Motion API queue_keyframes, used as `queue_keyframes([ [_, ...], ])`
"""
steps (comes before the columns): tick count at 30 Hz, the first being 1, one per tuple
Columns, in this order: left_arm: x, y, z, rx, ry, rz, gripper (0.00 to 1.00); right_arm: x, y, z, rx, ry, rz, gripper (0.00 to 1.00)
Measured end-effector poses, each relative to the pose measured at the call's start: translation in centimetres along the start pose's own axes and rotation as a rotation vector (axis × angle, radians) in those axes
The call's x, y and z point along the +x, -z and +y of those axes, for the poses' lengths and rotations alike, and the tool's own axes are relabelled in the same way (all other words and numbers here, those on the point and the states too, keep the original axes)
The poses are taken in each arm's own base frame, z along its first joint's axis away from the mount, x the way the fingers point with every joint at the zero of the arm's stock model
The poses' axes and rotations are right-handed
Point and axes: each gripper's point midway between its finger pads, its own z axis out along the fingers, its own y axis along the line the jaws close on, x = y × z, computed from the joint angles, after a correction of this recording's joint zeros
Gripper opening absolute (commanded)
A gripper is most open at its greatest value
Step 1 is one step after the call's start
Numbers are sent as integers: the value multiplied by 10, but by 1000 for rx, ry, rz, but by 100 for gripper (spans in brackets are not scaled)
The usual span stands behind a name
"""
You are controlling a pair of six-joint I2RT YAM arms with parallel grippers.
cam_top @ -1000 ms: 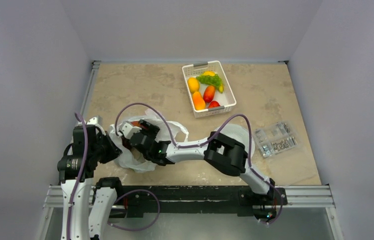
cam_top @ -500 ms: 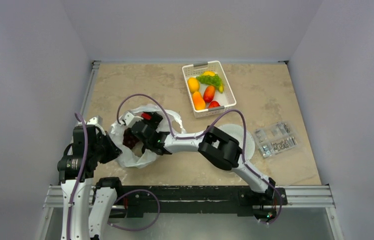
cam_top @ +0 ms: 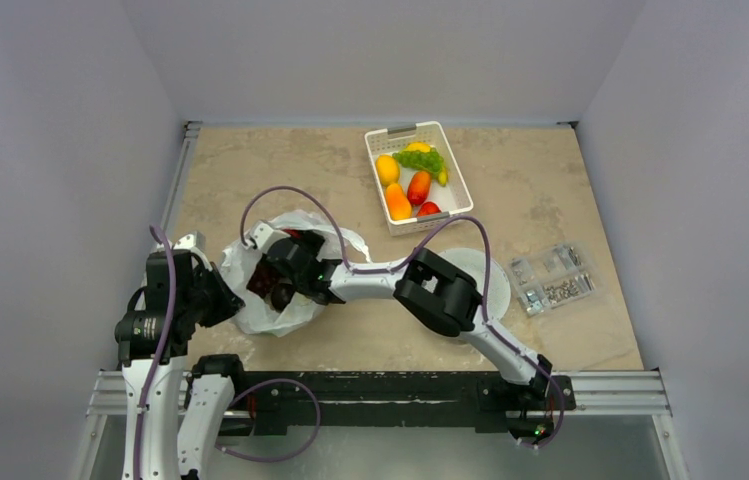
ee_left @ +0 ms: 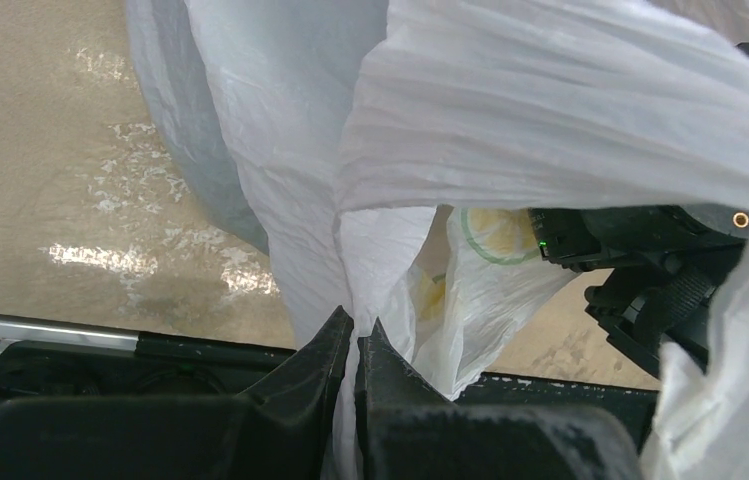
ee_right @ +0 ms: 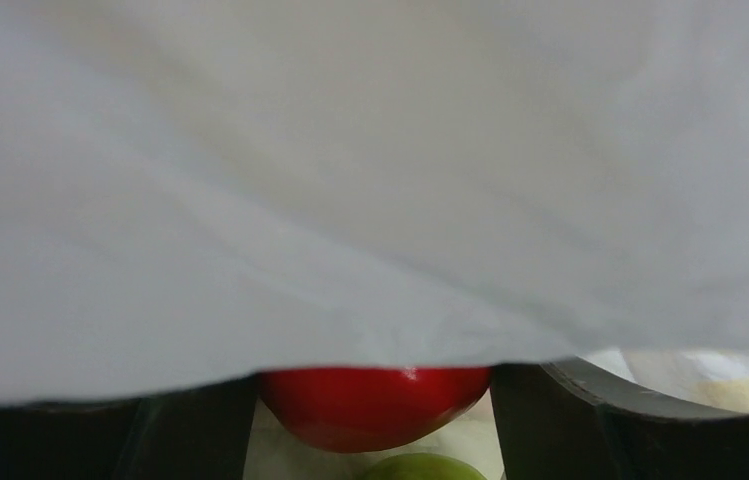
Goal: Take the fake fruits out of the plastic bag
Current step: Take out the fake fruit from the plastic bag.
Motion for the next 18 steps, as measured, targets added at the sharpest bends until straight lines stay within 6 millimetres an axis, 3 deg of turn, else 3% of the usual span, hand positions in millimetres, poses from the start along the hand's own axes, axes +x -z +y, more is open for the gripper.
queue_keyframes([
  [9, 0, 0, 0, 1, -1, -3, 0, -2, 7, 8, -85, -79, 23, 25],
  [18, 0, -3, 0, -7, 2, 19, 0, -29, 26, 27, -197, -151, 47, 10],
])
